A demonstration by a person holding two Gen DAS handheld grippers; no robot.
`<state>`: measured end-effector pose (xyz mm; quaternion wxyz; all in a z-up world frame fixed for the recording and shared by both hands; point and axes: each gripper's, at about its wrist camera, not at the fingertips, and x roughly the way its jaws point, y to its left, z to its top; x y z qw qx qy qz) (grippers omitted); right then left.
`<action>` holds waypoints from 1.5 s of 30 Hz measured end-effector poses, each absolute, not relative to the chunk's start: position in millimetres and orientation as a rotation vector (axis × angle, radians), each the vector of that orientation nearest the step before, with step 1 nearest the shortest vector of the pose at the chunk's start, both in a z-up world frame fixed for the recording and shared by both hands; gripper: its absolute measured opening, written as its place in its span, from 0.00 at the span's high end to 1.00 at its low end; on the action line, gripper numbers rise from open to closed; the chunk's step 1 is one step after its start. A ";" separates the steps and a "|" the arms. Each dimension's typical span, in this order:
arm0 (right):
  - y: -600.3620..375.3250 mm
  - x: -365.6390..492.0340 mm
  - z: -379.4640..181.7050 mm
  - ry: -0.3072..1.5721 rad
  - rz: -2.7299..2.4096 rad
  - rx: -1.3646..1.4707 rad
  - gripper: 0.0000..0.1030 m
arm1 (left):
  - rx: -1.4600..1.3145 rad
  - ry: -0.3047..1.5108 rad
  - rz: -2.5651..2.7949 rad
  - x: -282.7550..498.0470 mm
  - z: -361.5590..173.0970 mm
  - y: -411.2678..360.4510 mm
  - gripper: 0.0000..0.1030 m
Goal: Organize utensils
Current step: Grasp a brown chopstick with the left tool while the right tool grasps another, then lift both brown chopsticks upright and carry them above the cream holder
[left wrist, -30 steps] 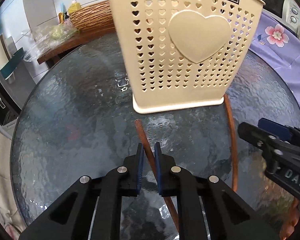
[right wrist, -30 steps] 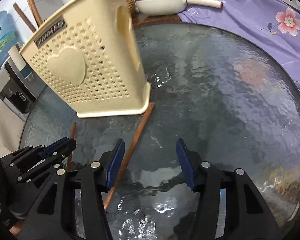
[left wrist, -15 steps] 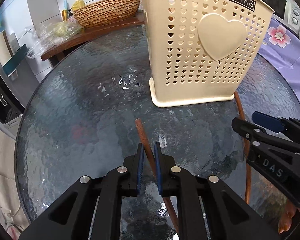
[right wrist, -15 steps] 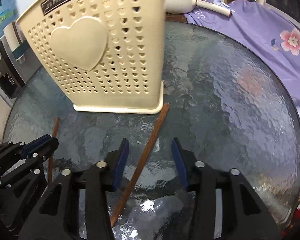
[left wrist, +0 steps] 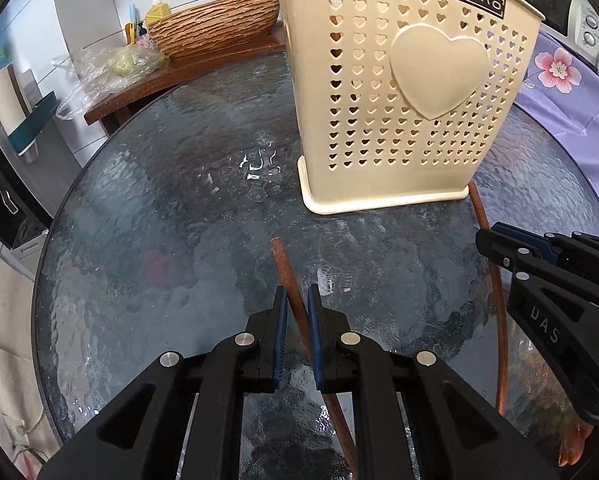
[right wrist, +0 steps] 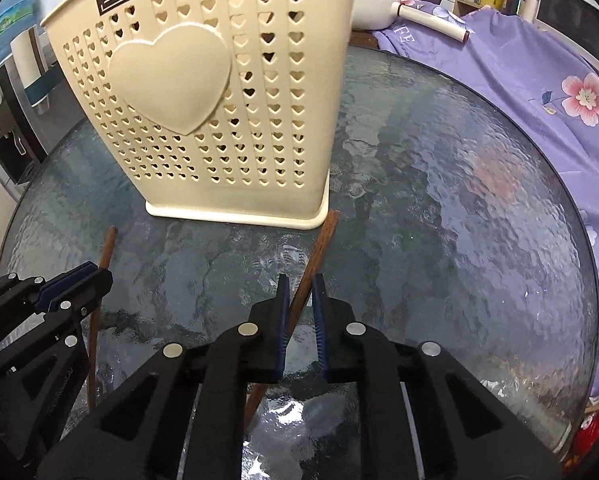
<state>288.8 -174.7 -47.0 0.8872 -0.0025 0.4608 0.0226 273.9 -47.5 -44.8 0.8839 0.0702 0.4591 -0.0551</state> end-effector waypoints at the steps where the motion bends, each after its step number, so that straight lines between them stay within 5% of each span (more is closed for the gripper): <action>1: -180.6 294.0 -47.3 0.959 0.049 0.000 0.89 | 0.148 0.956 -0.116 273.0 -44.8 -48.0 0.90; 28: -232.3 280.7 -38.3 0.885 0.225 0.233 0.93 | 0.108 0.945 -0.170 258.7 -34.7 -55.0 0.93; 45: -246.6 235.4 27.6 0.671 0.425 0.331 0.93 | -0.042 0.846 -0.272 240.0 18.6 -30.0 0.93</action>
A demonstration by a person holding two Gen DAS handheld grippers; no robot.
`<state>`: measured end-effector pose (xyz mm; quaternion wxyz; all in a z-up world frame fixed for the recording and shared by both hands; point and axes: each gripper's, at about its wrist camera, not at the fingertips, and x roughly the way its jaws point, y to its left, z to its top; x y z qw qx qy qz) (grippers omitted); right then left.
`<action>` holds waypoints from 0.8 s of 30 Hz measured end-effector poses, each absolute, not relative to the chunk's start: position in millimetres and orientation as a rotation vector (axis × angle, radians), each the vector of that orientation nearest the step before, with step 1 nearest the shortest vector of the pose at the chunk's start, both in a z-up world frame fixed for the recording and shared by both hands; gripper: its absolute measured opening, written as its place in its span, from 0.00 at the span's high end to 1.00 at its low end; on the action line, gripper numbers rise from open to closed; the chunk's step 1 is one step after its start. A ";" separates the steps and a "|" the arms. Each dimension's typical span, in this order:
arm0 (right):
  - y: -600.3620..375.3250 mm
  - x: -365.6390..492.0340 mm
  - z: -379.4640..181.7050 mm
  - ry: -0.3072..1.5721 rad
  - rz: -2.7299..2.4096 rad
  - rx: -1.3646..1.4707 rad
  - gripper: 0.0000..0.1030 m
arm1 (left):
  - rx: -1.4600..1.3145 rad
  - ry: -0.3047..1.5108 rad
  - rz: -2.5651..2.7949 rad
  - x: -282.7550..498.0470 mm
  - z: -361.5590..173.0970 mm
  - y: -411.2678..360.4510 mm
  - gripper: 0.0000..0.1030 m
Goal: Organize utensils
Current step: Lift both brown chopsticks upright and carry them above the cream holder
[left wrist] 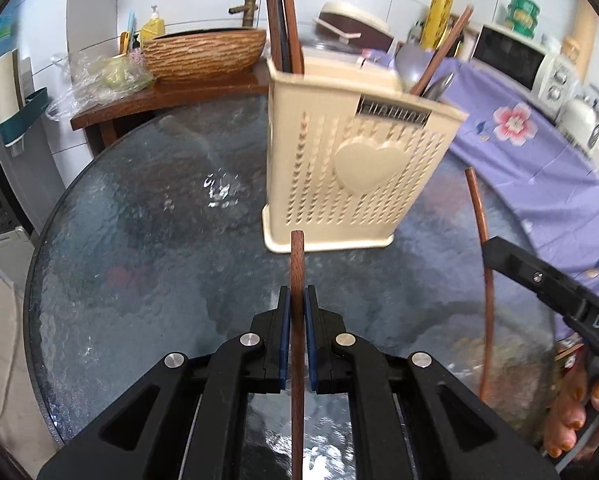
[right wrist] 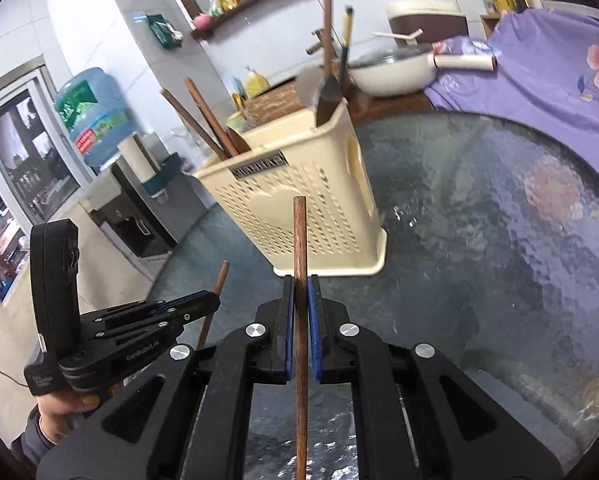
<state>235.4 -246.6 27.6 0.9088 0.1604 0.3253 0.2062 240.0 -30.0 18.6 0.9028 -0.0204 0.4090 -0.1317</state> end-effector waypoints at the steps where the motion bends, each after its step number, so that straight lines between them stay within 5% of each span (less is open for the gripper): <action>1: -246.1 233.8 31.6 0.663 0.432 0.327 0.93 | -0.045 0.838 -0.278 238.4 22.0 -29.5 0.93; 24: -239.2 191.6 97.0 0.566 0.537 0.220 0.93 | -0.062 0.605 -0.361 178.4 105.3 -24.9 0.94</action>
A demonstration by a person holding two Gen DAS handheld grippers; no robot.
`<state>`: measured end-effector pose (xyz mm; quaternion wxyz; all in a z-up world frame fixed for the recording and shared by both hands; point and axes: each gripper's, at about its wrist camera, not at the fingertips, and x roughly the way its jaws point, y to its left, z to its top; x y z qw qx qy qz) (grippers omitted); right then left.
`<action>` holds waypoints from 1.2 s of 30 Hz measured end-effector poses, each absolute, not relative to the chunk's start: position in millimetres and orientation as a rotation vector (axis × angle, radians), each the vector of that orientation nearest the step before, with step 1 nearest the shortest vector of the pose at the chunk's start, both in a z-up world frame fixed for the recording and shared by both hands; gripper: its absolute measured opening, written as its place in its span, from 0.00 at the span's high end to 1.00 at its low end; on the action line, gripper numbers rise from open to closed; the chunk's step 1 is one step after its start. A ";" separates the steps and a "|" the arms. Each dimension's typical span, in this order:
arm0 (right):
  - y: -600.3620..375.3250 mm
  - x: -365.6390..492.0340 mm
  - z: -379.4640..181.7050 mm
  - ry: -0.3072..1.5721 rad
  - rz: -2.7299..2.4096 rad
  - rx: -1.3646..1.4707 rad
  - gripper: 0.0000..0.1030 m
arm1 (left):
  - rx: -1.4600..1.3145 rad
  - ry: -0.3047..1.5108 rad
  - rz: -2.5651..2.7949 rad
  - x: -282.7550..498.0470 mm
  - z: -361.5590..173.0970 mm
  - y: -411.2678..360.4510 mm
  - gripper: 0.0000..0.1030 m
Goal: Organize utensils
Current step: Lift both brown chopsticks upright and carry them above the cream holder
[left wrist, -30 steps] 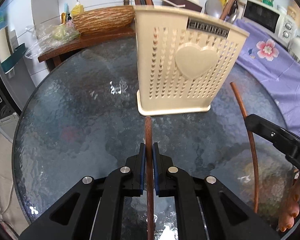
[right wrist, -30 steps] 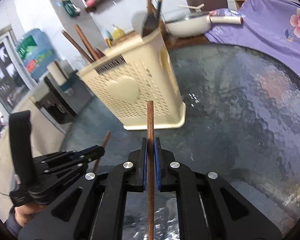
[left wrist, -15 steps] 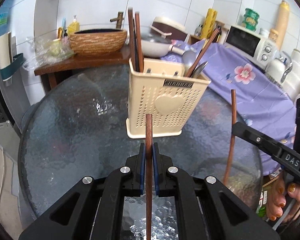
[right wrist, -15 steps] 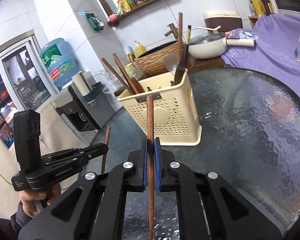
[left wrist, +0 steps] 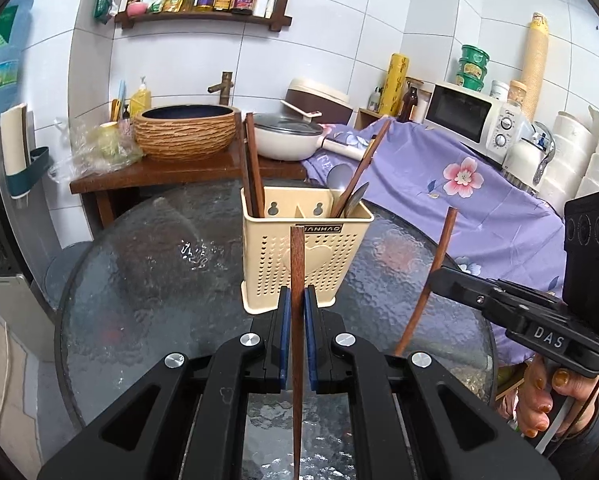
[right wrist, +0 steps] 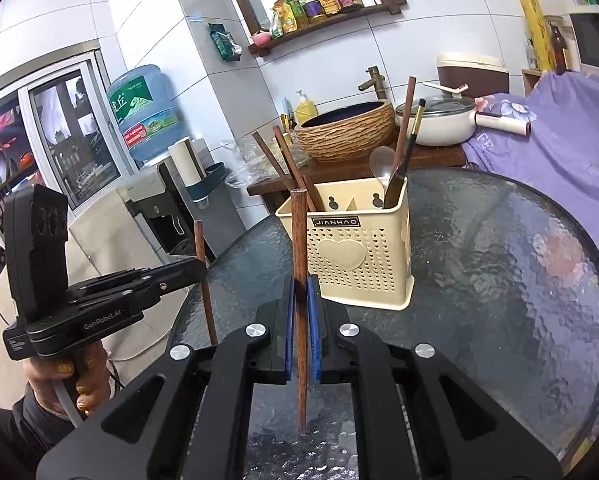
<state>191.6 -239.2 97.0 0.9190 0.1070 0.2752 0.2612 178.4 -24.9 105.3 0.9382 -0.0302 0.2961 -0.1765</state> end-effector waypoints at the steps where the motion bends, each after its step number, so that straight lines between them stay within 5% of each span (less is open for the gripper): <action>1: -238.8 191.6 97.8 0.566 0.536 0.215 0.93 | -0.061 0.600 -0.360 177.1 107.0 -25.2 0.94; 20: -225.8 193.7 130.4 0.523 0.530 0.138 0.93 | -0.054 0.544 -0.340 182.9 135.9 -27.9 0.94; 36: -214.8 226.2 235.6 0.390 0.447 0.038 0.93 | -0.131 0.458 -0.342 222.6 244.9 -27.0 0.94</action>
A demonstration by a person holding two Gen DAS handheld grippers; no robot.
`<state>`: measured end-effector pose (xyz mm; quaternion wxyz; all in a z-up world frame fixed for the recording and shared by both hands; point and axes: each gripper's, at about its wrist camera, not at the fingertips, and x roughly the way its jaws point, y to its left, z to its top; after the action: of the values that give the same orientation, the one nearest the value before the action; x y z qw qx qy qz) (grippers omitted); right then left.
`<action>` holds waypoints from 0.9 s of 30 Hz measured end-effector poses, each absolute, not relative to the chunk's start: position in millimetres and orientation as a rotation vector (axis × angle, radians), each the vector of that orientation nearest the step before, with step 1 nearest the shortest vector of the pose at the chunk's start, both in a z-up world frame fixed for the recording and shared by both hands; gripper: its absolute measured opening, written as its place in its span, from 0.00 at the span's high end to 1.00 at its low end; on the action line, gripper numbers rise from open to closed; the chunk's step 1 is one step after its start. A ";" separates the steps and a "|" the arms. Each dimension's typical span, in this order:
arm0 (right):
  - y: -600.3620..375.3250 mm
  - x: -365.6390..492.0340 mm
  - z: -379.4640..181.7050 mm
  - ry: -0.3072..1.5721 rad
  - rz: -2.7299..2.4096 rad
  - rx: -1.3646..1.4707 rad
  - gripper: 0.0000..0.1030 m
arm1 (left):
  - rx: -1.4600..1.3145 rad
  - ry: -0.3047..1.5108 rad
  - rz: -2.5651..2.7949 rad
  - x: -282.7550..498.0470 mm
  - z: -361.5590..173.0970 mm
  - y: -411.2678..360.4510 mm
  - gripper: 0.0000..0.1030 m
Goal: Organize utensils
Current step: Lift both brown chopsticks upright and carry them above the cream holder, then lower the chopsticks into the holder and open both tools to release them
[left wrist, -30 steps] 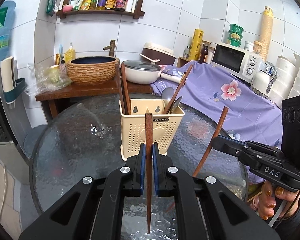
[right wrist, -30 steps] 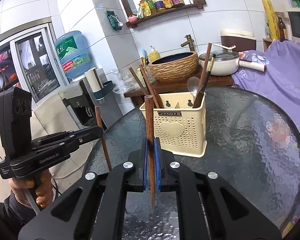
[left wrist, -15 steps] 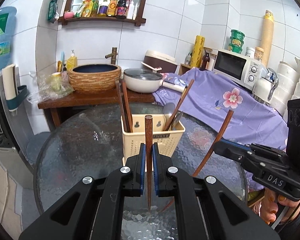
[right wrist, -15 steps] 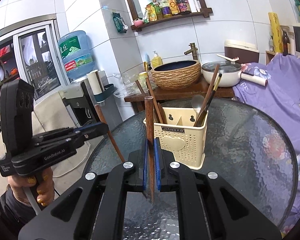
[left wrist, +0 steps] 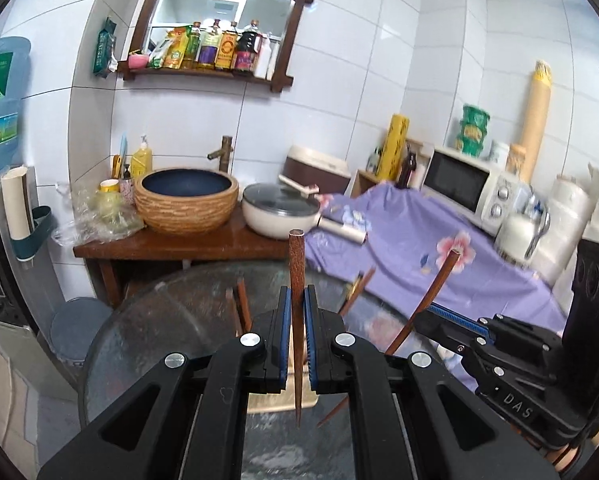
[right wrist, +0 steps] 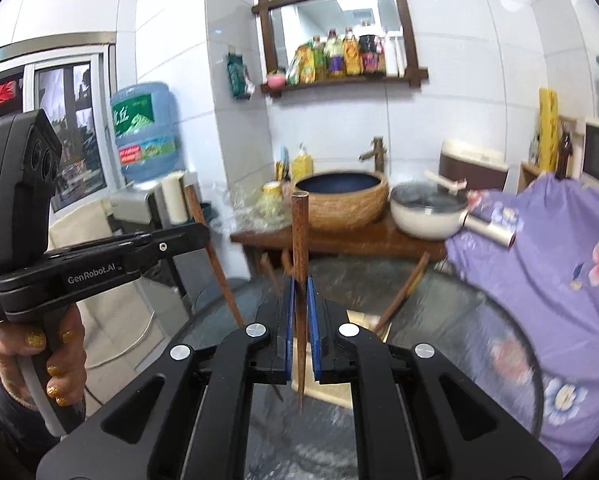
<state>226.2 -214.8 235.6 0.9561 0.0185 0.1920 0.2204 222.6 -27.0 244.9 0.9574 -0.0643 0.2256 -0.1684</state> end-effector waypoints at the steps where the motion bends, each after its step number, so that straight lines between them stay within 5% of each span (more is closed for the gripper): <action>1: -215.4 228.5 244.0 0.372 0.439 0.042 0.93 | -0.135 0.440 -0.325 226.9 254.7 -26.7 0.94; 10: -216.6 267.7 269.0 0.276 0.332 0.056 0.93 | -0.171 0.361 -0.240 263.5 273.9 -32.8 0.94; 27: -208.1 309.4 169.7 0.345 0.292 0.075 0.93 | -0.080 0.439 -0.205 291.7 179.4 -56.7 0.94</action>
<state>309.4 -208.1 169.7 0.9739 0.0370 0.1709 0.1447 291.7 -56.7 179.4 0.9701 -0.0395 0.2171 -0.1015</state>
